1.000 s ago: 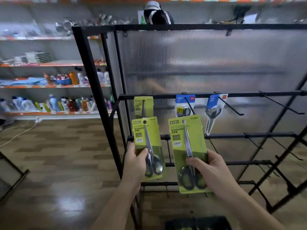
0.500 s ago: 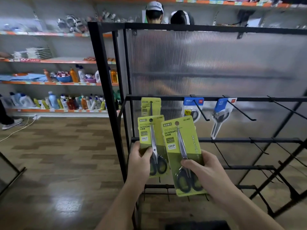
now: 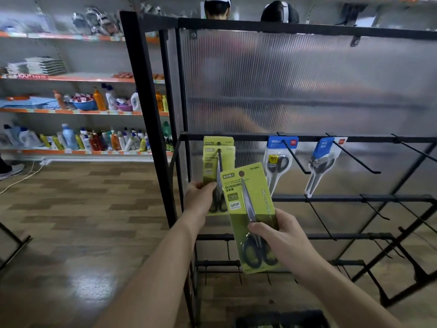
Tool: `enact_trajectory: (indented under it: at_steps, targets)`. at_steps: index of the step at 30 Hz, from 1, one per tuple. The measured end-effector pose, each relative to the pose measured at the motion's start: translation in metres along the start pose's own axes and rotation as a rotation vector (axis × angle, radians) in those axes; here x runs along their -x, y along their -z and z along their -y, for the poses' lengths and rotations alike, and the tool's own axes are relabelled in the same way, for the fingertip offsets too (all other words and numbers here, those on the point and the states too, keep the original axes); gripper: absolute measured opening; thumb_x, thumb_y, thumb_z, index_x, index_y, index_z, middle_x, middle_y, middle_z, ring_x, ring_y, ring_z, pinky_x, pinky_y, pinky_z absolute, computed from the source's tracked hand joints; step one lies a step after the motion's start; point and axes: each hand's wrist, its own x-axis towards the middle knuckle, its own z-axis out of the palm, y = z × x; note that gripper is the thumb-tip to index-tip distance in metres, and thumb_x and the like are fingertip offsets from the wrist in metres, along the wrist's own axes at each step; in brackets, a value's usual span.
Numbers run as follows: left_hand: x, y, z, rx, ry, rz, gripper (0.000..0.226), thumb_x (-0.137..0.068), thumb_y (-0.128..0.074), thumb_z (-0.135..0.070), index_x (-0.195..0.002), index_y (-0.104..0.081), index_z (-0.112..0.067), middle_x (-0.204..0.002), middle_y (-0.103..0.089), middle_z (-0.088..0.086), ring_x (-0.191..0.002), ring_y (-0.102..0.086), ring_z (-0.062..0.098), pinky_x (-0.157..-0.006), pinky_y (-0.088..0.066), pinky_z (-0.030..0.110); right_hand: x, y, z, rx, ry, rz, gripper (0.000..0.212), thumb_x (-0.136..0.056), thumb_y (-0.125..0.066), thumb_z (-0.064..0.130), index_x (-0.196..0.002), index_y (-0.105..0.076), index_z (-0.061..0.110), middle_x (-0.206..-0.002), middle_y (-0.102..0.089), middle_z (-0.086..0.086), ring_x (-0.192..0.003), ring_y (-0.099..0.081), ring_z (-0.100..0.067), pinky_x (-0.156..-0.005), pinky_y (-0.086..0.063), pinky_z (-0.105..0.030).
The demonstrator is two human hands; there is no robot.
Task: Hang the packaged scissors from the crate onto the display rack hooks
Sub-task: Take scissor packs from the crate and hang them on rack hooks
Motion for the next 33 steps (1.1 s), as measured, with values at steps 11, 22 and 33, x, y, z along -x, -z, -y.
enact_trajectory:
  at_steps: [11, 22, 33]
  targets:
    - [-0.042, -0.011, -0.022, -0.133, -0.045, -0.089, 0.026, -0.089, -0.071, -0.022, -0.107, -0.061, -0.005, -0.093, -0.071, 0.011, -0.080, -0.068, 0.022, -0.058, -0.050, 0.029, -0.014, -0.020, 0.003, -0.011, 0.003, -0.016, 0.031, -0.105, -0.051, 0.038, -0.106, -0.071, 0.013, -0.095, -0.078, -0.010, -0.083, -0.074, -0.021, -0.079, -0.059, -0.050]
    - [0.026, 0.023, 0.001, -0.159, -0.201, 0.034, 0.019, -0.095, -0.068, -0.018, -0.111, -0.058, -0.024, -0.105, -0.066, -0.011, -0.097, -0.062, 0.006, -0.086, -0.051, 0.029, -0.035, -0.048, -0.011, -0.033, -0.057, -0.023, 0.029, -0.105, -0.054, 0.038, -0.091, -0.069, 0.017, -0.070, -0.074, 0.006, -0.068, -0.069, -0.017, -0.067, -0.055, -0.032]
    - [0.083, 0.047, 0.006, -0.421, -0.524, 0.036, 0.023, -0.104, -0.058, -0.022, -0.124, -0.053, -0.029, -0.104, -0.052, -0.026, -0.089, -0.053, -0.018, -0.070, -0.038, -0.004, -0.125, -0.059, 0.000, 0.018, -0.202, -0.164, 0.041, -0.097, -0.058, 0.053, -0.108, -0.071, 0.015, -0.098, -0.076, -0.008, -0.097, -0.071, -0.028, -0.095, -0.056, -0.046]
